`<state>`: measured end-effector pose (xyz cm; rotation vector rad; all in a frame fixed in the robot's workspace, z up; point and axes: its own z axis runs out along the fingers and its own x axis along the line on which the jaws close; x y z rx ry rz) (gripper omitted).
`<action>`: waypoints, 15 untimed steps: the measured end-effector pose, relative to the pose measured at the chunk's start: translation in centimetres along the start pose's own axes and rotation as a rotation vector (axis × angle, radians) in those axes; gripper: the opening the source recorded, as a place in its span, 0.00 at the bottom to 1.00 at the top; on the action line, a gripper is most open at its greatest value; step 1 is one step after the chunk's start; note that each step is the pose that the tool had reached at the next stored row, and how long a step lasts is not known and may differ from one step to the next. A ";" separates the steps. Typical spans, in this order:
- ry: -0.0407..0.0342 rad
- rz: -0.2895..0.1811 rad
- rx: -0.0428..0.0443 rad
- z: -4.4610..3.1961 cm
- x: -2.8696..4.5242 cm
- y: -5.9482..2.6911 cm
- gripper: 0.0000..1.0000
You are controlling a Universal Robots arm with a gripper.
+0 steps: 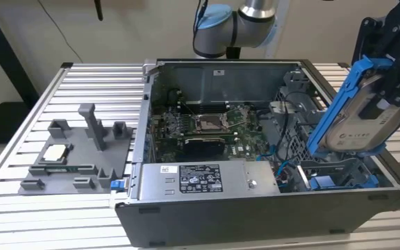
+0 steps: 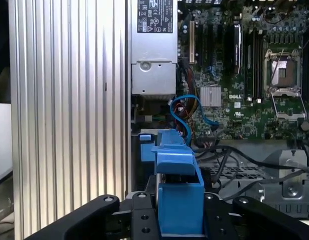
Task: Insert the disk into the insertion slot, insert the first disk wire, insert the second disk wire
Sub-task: 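Insert the disk into the insertion slot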
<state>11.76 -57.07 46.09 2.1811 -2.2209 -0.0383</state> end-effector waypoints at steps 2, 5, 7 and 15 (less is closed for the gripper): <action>-0.0003 0.000 0.0000 0.34 0.02 -0.11 0.33; -0.0007 0.000 0.0000 0.85 0.09 -0.33 0.33; -0.0010 0.000 0.0000 1.21 0.13 -0.46 0.33; -0.0036 0.000 0.0000 2.65 0.16 -0.72 0.33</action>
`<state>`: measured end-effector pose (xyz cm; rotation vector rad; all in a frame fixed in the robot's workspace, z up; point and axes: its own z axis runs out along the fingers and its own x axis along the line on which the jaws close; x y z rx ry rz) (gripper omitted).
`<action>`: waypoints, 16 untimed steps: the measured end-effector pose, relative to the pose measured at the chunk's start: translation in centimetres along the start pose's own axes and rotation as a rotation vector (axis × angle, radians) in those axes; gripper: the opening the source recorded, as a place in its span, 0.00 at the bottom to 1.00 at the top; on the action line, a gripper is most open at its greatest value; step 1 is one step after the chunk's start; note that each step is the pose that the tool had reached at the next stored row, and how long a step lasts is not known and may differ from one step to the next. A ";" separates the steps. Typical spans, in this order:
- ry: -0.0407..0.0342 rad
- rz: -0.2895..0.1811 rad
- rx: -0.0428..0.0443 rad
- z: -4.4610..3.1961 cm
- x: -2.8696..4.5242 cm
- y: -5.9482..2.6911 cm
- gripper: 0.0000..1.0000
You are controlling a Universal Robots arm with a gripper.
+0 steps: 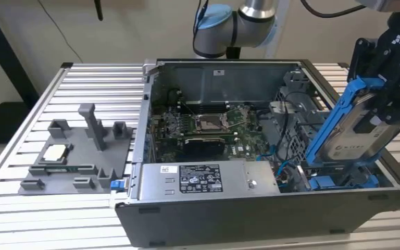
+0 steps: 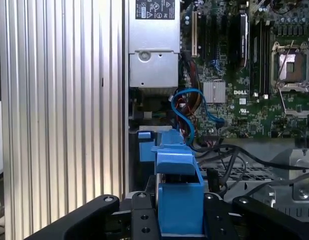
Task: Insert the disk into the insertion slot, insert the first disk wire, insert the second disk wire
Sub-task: 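Insert the disk into the insertion slot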
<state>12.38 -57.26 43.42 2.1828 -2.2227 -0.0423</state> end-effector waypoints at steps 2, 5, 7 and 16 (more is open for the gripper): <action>-0.0004 0.000 0.0000 0.36 0.02 -0.09 0.33; -0.0006 0.000 0.0000 0.85 0.10 -0.27 0.33; -0.0009 0.000 0.0000 1.21 0.16 -0.36 0.33; -0.0046 0.000 0.0000 2.85 0.23 -0.56 0.33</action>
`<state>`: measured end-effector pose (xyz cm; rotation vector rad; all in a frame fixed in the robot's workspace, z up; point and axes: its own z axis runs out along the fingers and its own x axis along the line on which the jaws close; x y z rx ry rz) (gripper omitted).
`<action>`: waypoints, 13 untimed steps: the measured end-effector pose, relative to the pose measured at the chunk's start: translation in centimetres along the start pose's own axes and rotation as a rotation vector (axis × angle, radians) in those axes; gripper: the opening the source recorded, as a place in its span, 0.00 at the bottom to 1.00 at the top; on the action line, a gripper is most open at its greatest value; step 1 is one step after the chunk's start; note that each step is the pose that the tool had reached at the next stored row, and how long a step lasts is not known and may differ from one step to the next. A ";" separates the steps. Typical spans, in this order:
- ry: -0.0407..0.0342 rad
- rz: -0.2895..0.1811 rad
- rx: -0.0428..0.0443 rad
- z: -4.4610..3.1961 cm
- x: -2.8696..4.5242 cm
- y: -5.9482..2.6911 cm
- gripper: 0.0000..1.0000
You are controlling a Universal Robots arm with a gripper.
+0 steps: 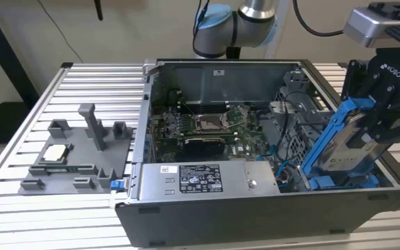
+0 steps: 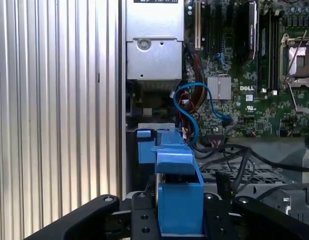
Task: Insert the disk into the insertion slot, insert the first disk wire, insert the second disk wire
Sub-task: 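Insert the disk into the insertion slot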
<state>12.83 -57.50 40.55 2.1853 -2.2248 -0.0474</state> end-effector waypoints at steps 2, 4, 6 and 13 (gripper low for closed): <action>-0.0007 0.000 -0.0001 0.35 0.00 -0.02 0.33; -0.0017 0.000 -0.0002 0.72 0.00 -0.06 0.33; -0.0023 0.000 -0.0001 1.07 0.01 -0.09 0.33; -0.0061 0.000 -0.0002 2.33 0.01 -0.24 0.33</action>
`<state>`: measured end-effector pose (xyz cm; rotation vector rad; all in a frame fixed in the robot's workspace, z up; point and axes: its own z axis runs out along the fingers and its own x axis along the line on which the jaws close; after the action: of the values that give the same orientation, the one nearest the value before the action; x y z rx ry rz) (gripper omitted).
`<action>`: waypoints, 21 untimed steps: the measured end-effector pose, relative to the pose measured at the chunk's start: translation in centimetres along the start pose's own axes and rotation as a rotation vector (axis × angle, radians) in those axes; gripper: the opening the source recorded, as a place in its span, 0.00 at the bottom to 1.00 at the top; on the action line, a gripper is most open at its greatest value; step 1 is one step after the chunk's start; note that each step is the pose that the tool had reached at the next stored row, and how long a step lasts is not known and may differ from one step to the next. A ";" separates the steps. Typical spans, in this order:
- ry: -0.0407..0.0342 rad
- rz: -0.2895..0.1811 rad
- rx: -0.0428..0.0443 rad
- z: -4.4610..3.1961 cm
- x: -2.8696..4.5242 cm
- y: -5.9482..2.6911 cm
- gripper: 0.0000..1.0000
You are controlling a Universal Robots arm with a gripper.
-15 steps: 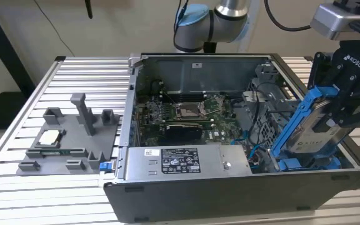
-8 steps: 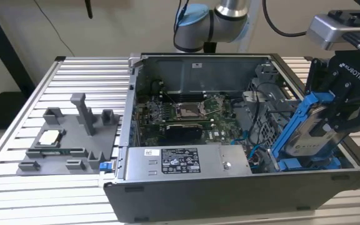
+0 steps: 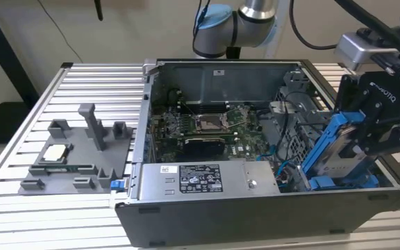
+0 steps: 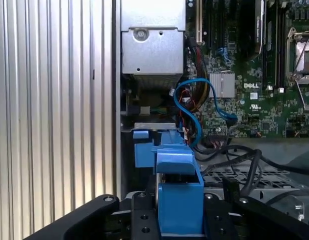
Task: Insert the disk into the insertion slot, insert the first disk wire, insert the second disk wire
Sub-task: 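Insert the disk into the insertion slot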
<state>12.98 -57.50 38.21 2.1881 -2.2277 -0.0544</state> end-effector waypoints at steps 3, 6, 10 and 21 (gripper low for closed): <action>-0.0014 0.000 0.0000 0.53 0.00 -0.03 0.33; -0.0022 0.000 0.0000 1.00 0.01 -0.05 0.33; -0.0025 0.000 0.0000 1.12 0.01 -0.06 0.33; -0.0029 0.000 -0.0016 0.74 0.01 -0.04 0.47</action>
<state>13.00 -57.50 37.47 2.1888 -2.2283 -0.0594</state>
